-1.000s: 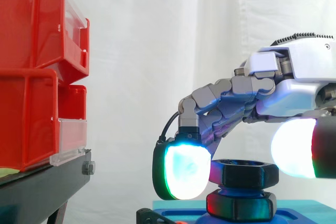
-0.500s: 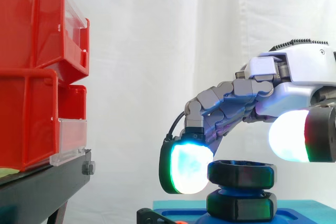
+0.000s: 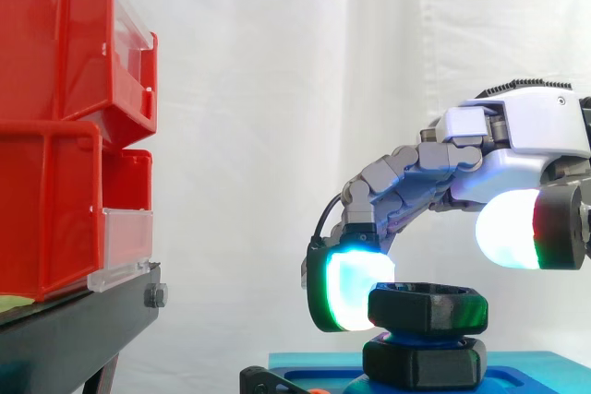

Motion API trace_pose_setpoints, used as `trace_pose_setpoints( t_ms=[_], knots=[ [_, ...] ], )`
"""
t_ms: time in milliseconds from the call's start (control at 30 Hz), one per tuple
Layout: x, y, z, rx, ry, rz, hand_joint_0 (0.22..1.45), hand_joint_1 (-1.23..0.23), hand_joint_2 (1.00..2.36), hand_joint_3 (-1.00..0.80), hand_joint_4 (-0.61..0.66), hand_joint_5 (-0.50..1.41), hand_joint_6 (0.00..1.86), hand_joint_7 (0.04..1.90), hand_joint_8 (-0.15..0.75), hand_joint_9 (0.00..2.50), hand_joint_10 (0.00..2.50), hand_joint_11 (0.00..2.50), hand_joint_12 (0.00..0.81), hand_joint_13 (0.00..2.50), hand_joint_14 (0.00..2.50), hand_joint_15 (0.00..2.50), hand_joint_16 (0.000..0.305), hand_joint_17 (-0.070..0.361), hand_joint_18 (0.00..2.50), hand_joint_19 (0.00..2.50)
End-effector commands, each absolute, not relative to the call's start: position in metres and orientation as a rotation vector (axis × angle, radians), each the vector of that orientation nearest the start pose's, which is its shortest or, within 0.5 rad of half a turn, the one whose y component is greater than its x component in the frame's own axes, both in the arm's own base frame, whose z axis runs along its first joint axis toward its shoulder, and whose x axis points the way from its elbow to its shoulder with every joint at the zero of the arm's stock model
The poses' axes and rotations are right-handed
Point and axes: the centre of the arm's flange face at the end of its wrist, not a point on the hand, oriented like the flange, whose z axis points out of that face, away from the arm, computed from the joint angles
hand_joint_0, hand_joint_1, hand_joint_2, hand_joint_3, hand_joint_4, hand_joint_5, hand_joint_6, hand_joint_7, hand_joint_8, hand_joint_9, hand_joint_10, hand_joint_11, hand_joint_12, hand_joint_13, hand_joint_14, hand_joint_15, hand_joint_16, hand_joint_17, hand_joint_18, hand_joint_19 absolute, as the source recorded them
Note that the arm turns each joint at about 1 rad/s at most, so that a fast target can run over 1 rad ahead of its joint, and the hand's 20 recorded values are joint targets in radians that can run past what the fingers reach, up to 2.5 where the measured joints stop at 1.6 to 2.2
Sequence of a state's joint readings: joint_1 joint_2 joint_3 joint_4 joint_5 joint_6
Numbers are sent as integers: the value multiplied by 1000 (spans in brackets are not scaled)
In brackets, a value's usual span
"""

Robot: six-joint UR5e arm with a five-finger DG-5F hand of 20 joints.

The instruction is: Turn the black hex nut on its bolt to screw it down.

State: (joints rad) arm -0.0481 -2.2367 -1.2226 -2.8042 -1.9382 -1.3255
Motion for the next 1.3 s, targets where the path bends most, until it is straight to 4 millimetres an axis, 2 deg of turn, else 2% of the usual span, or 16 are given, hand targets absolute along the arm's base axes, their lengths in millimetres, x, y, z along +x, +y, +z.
trace_pose_setpoints(
  t_ms=[0, 133, 467, 800, 1000, 1267],
  knots=[
    [725, -134, 277, -66, 1562, 440, 422, -332, 1000, -500, 446, -176, 566, 1054, 366, 500, 7, 329, 385, 561, 4, 136, 57, 127, 695, 349],
    [727, -129, 279, -74, 1546, 444, 423, -326, 1000, -500, 436, -172, 500, 1124, 363, 496, 7, 323, 385, 557, 4, 139, 57, 127, 688, 348],
    [736, -114, 285, -102, 1480, 444, 423, -320, 1000, -500, 303, -221, 502, 812, 343, 432, 7, 237, 387, 532, 5, 127, 57, 129, 666, 361],
    [741, -94, 286, -107, 1473, 449, 426, -302, 1000, -500, 244, -217, 502, 713, 319, 397, 3, 124, 384, 516, 3, 112, 58, 130, 646, 374],
    [741, -82, 283, -95, 1501, 454, 428, -294, 1000, -500, 287, -189, 502, 796, 321, 405, 3, 140, 385, 516, 4, 117, 57, 129, 640, 384],
    [741, -74, 282, -89, 1516, 454, 432, -288, 1000, -500, 372, -148, 502, 1028, 331, 435, 6, 192, 385, 513, 4, 128, 57, 128, 643, 389]
  ],
)
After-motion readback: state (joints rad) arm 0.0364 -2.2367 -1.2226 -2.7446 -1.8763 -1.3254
